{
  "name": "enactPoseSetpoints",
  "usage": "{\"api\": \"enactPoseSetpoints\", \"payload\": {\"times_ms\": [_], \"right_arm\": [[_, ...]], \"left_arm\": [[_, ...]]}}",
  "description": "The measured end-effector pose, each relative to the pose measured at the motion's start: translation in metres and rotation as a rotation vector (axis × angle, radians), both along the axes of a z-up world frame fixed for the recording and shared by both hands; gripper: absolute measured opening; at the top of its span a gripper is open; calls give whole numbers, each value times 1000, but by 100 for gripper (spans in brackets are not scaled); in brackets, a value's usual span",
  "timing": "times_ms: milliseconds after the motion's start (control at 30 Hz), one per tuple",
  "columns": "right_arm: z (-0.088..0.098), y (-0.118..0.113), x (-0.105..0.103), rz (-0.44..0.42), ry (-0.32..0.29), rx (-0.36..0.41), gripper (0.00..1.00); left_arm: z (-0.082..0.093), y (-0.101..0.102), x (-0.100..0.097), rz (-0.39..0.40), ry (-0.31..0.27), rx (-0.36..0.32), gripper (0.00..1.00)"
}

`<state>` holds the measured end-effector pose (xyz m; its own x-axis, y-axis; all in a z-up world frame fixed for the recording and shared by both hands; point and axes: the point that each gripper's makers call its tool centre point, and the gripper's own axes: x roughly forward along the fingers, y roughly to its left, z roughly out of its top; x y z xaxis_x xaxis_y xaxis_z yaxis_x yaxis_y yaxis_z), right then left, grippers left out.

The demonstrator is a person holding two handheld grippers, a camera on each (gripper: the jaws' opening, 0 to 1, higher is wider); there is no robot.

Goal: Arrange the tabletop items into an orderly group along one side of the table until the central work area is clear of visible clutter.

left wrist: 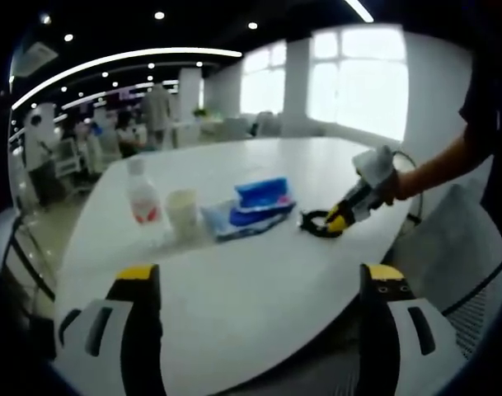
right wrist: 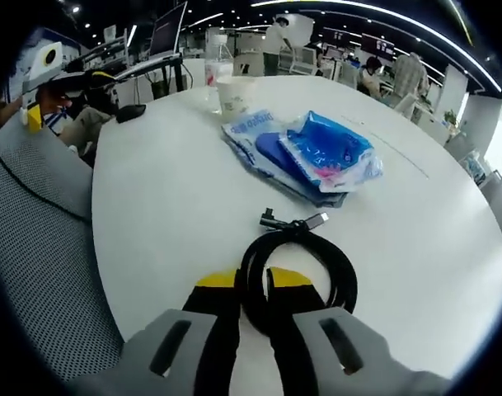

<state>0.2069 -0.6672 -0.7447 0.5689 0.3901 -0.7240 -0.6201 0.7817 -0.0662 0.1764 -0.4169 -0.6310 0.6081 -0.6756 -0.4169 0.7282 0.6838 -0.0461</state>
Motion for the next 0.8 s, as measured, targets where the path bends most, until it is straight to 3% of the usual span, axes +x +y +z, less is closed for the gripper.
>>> {"api": "enactPoseSetpoints", "payload": {"times_ms": [200, 800], "right_arm": [[13, -8, 6, -61, -24, 27, 19], [41, -28, 48, -265, -128, 106, 53]], "left_arm": [[1, 1, 1, 4, -5, -5, 97], [2, 3, 4, 8, -22, -9, 100]]}}
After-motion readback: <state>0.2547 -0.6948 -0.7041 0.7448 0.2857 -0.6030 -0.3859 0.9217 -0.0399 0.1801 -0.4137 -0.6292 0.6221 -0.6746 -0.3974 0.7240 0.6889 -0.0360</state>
